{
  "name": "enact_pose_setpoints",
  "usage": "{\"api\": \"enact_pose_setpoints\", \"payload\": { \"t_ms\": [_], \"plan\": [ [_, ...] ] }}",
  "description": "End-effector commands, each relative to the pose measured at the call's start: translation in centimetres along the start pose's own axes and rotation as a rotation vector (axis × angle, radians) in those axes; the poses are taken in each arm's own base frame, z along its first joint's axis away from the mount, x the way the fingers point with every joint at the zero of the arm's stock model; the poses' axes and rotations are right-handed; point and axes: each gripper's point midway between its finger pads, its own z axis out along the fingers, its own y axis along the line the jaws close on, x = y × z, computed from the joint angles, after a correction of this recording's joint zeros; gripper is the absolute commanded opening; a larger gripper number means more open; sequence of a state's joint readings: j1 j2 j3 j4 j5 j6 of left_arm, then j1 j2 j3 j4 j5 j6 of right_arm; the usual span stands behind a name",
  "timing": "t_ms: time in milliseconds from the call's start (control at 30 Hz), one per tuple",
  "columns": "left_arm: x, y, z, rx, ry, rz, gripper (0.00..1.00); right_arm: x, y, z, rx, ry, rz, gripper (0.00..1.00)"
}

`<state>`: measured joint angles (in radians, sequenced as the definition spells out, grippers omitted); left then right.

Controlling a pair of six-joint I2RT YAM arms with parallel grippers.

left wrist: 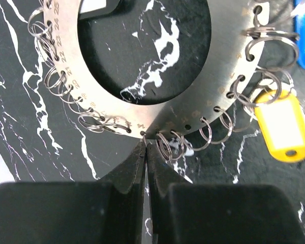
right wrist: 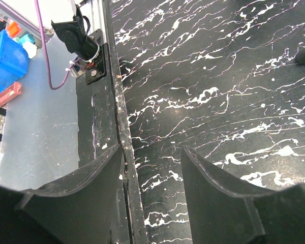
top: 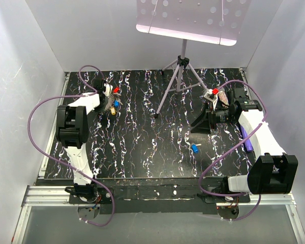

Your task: Put the keys on the keyring

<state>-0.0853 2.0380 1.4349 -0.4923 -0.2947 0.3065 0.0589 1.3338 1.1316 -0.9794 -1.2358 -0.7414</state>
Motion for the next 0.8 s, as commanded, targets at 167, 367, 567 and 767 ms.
{"api": "enact_pose_setpoints", "payload": {
  "t_ms": [167, 367, 567, 767],
  "plan": [
    [-2.0, -1.1, -8.8, 0.168, -0.13, -0.12, 0.0, -1.5, 1.4, -0.4, -0.019, -0.031, -0.069, 0.59],
    [-0.4, -4.1, -12.6, 0.374, -0.136, -0.271, 0.0, -1.4, 1.8, -0.2, -0.044, -0.044, -0.08, 0.59],
    [0.2, -7.5, -17.4, 0.606, -0.159, -0.414, 0.0, -0.8, 2.4, 0.7, -0.095, 0.002, -0.105, 0.59],
    [0.3, -8.3, -21.6, 0.708, -0.218, -0.446, 0.0, -1.0, 3.4, 1.7, -0.142, 0.103, -0.153, 0.59]
  ]
}}
